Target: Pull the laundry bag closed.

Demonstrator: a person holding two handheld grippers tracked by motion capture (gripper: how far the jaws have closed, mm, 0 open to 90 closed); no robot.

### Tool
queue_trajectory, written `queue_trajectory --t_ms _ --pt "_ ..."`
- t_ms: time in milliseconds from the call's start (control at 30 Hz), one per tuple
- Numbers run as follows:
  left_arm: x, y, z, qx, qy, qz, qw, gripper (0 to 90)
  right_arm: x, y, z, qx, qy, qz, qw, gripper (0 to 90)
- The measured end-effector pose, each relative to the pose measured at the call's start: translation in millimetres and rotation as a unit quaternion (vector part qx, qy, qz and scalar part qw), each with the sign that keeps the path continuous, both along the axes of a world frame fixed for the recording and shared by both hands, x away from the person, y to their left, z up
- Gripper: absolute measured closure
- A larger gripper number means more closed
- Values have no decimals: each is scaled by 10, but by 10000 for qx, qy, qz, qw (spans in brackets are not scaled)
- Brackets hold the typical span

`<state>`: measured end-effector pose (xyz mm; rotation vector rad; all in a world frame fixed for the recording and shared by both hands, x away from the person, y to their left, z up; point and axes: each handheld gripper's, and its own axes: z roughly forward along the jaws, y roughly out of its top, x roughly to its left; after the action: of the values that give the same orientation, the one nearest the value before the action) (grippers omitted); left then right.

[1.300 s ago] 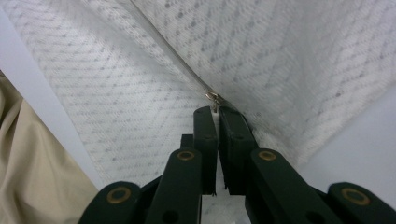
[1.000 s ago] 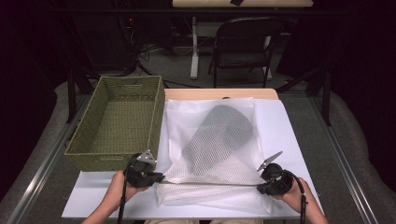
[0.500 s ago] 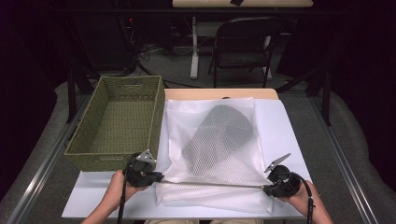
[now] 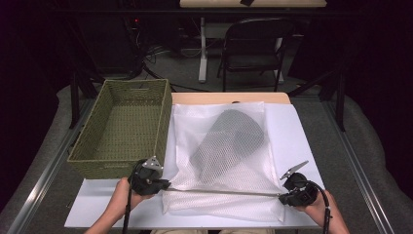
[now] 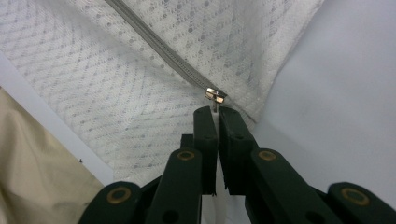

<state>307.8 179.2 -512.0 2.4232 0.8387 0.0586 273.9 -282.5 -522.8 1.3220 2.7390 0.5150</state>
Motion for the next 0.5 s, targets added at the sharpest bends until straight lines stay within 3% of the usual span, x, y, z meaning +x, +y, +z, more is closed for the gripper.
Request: queue_trajectory --t_ms 200,367,500 --pt "-5 -7 2 27 -34 -26 10000 867 5 -6 -2 24 4 -52 10000 863" --pt "14 -16 -52 219 27 -103 9997 827 19 -3 -23 23 15 13 10000 846" --pt "26 4 -57 288 75 -72 9995 761 17 -22 31 -133 -83 -24 9999 717"
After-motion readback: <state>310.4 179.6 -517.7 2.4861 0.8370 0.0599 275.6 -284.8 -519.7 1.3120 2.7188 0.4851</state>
